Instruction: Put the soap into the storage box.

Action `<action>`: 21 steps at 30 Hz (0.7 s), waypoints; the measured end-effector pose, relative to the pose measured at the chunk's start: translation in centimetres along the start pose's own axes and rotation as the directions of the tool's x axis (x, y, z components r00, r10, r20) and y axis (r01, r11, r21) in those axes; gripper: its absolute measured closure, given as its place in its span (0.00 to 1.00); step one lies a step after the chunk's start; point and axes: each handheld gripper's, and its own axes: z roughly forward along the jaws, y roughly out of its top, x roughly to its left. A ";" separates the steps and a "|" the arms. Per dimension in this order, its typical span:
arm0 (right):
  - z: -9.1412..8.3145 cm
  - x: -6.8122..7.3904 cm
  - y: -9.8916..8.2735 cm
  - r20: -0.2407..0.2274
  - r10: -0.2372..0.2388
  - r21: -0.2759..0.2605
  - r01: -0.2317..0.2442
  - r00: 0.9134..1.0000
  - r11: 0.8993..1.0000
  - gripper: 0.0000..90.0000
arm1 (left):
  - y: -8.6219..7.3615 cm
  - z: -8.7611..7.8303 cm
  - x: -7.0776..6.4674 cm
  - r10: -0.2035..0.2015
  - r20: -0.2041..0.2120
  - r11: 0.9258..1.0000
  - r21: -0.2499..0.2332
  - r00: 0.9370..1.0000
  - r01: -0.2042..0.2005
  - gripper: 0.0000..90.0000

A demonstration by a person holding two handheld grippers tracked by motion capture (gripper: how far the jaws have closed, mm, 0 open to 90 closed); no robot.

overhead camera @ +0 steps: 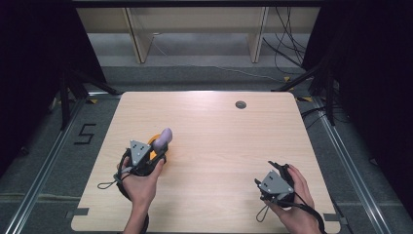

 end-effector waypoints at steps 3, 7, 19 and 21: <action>0.0 0.0 0.0 0.005 -0.004 -0.002 0.004 1.000 1.000 0.34 | -0.1 0.2 0.4 -0.001 -0.021 1.000 0.000 1.000 0.001 0.65; 0.0 -0.1 0.1 -0.009 -0.024 0.000 0.024 1.000 1.000 0.34 | -0.3 0.7 1.0 0.001 -0.048 1.000 0.013 0.999 -0.001 0.65; 0.1 0.0 0.1 -0.013 -0.022 -0.002 0.022 1.000 1.000 0.35 | -2.1 3.1 2.0 0.006 -0.105 0.998 0.068 0.994 0.001 0.65; 0.1 0.1 0.1 -0.005 -0.013 -0.004 0.013 1.000 1.000 0.35 | -2.3 3.4 2.1 0.013 -0.116 0.997 0.078 0.993 -0.004 0.65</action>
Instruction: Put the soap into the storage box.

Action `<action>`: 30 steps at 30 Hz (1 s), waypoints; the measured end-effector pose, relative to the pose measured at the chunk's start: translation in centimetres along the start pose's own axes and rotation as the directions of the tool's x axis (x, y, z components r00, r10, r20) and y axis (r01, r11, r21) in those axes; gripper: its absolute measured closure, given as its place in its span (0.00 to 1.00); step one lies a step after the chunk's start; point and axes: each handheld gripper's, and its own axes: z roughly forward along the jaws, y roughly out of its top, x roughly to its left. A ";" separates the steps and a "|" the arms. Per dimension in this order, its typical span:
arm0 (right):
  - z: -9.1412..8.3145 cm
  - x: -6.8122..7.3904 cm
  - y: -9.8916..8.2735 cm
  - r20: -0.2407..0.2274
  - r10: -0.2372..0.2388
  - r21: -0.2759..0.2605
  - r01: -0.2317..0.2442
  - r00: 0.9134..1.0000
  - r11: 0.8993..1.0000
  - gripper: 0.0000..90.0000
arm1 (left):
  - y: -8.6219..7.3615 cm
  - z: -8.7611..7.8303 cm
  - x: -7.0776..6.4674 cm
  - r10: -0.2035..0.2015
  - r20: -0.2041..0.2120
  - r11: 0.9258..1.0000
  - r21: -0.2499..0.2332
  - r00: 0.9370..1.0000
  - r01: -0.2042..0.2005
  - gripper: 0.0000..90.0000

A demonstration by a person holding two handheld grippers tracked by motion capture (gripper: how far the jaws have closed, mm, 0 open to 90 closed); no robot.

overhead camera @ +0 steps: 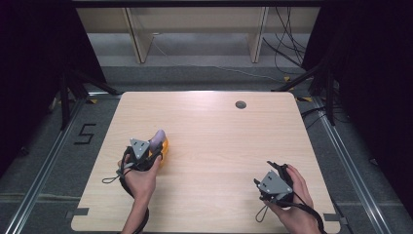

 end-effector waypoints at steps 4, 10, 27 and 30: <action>-0.1 0.0 0.1 -0.003 -0.004 0.007 0.004 1.000 1.000 0.35 | -0.3 0.6 0.3 0.000 -0.015 1.000 0.017 1.000 0.000 0.65; 0.0 0.0 0.0 0.001 -0.001 0.000 0.001 1.000 1.000 0.35 | -0.7 1.3 0.7 -0.010 -0.017 0.999 0.041 1.000 0.011 0.65; 0.0 0.0 0.0 0.001 0.002 0.003 -0.002 1.000 1.000 0.35 | -1.4 1.5 0.7 -0.032 -0.008 0.988 0.150 0.999 0.033 0.65; 0.0 0.0 0.0 -0.015 0.000 0.013 0.000 1.000 1.000 0.35 | -1.3 1.3 0.7 -0.046 -0.004 0.987 0.156 0.999 0.046 0.63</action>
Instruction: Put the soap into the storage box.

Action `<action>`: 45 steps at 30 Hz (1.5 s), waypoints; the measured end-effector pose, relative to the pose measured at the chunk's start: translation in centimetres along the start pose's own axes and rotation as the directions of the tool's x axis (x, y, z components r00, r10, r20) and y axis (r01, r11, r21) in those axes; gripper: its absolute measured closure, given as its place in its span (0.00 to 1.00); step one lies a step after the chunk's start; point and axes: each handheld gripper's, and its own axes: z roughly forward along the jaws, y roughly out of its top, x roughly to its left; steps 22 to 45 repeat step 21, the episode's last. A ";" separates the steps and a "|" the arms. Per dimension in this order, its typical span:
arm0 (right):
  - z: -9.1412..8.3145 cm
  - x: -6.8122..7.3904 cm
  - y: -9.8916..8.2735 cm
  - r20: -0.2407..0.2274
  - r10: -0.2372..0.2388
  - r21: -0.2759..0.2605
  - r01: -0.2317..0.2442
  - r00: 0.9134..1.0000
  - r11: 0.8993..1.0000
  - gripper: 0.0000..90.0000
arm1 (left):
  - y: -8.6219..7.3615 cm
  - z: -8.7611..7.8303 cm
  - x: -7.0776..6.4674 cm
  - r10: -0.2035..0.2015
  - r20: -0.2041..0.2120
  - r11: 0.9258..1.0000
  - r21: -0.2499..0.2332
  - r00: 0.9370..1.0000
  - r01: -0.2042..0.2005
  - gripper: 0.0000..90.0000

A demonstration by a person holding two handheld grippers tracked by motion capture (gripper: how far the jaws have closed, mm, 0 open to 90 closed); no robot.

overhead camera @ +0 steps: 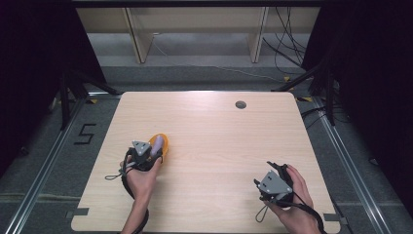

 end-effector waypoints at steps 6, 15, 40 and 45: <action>0.1 -0.1 0.0 -0.005 -0.011 -0.001 0.011 1.000 1.000 0.35 | 0.8 -1.7 -0.3 -0.004 0.013 0.998 -0.062 1.000 0.004 0.55; 0.1 0.0 -0.1 0.005 -0.005 -0.001 0.005 1.000 1.000 0.35 | 1.2 -4.9 -1.4 0.012 0.064 0.990 -0.140 0.998 -0.003 0.50; 0.1 -0.2 -0.1 -0.010 -0.007 0.004 0.007 1.000 1.000 0.35 | 0.6 -5.7 -2.9 0.047 0.126 0.991 -0.127 0.991 -0.031 0.48; 0.1 -0.2 -0.1 -0.010 -0.007 0.004 0.007 1.000 1.000 0.35 | 0.6 -5.7 -2.9 0.047 0.126 0.991 -0.127 0.991 -0.031 0.48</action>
